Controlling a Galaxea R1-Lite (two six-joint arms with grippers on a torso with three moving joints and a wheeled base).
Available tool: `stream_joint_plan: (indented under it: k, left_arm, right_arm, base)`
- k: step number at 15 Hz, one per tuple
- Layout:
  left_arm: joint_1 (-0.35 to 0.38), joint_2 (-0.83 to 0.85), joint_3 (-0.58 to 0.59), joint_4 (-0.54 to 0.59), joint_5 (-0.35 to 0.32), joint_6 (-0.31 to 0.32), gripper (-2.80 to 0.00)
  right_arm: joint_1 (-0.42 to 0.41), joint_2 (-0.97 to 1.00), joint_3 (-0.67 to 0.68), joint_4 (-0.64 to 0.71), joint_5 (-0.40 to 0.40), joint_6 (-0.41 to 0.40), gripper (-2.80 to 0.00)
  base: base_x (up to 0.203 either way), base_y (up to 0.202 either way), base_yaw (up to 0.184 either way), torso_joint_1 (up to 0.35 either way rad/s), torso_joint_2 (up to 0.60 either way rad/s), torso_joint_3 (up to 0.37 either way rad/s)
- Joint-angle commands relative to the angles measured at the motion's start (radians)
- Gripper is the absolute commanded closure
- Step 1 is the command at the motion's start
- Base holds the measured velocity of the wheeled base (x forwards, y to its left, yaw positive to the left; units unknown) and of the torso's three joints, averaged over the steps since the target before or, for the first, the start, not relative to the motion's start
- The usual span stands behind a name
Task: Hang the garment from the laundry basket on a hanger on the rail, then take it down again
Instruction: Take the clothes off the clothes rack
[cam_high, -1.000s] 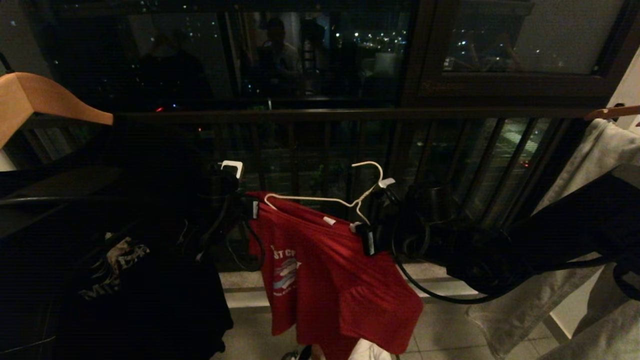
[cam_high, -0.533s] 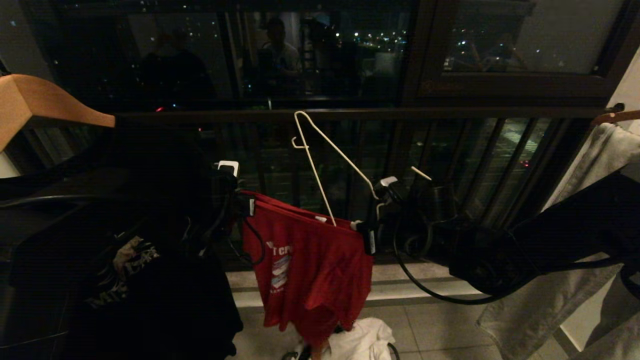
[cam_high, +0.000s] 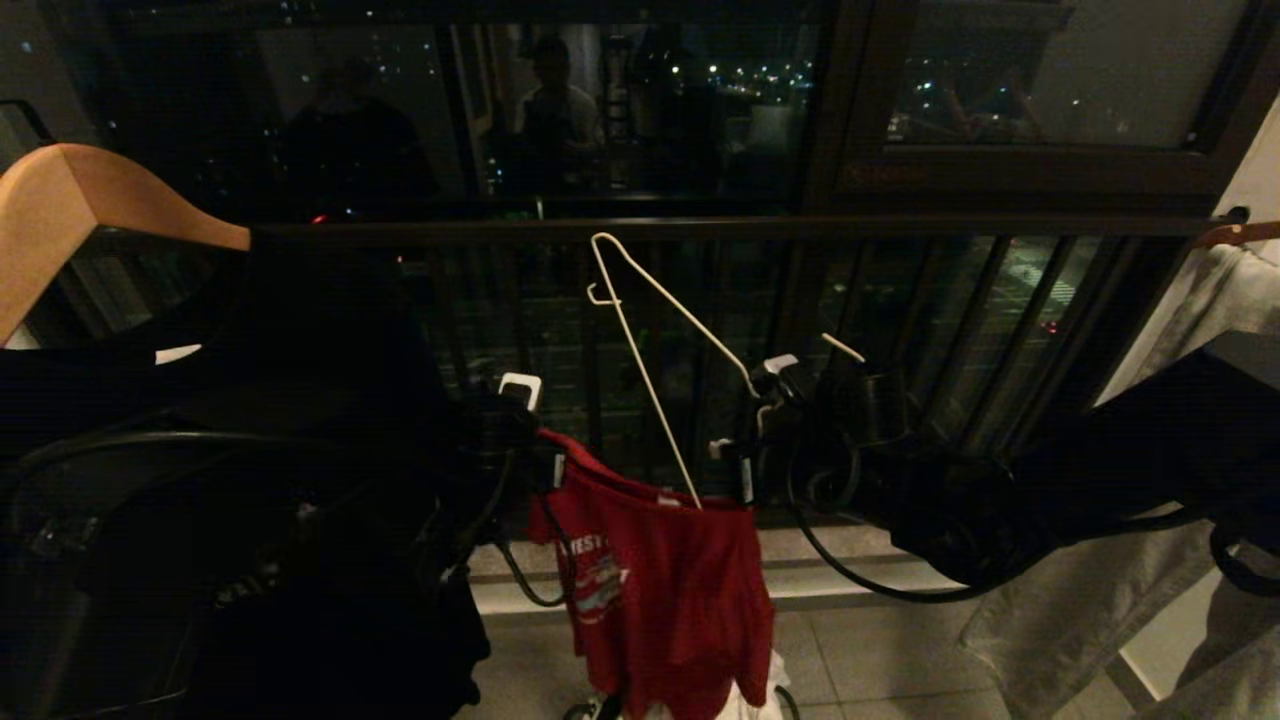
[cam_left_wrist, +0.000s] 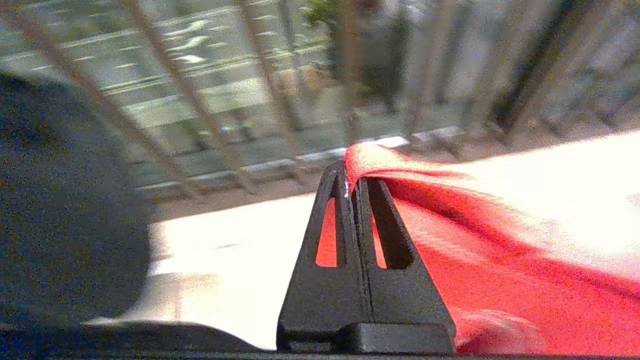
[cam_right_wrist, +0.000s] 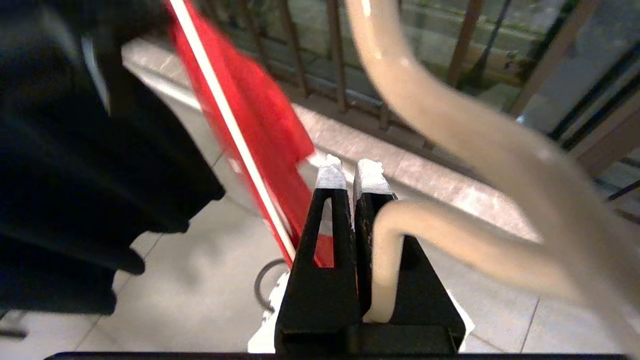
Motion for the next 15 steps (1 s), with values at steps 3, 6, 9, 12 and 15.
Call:
stream_joint_plan:
  k: [3, 6, 9, 12, 15]
  left_arm:
    - [-0.038, 0.096, 0.002, -0.13, 0.002, 0.031, 0.0]
    - [-0.085, 0.062, 0.063, -0.131, 0.003, 0.032, 0.0]
    - [-0.153, 0.018, 0.13, -0.13, -0.001, 0.026, 0.0]
    - [-0.252, -0.024, 0.189, -0.13, -0.003, -0.015, 0.0]
    - [-0.275, -0.043, 0.208, -0.129, -0.002, -0.021, 0.0]
  right_arm:
    - [-0.01, 0.093, -0.038, -0.087, -0.061, 0.001, 0.0]
    - [-0.022, 0.095, -0.044, -0.085, -0.062, 0.0, 0.0]
    - [-0.036, 0.089, -0.056, -0.086, -0.064, 0.0, 0.0]
    - [-0.06, 0.068, -0.063, -0.088, -0.065, 0.0, 0.0]
    - [-0.095, 0.06, -0.088, -0.084, -0.065, 0.0, 0.0]
  base:
    - [0.0, 0.0, 0.0, 0.0, 0.0, 0.0]
    - [0.0, 0.0, 0.0, 0.0, 0.0, 0.0]
    - [0.0, 0.0, 0.0, 0.0, 0.0, 0.0]
    - [0.0, 0.0, 0.0, 0.0, 0.0, 0.0]
    - [0.0, 0.0, 0.0, 0.0, 0.0, 0.0]
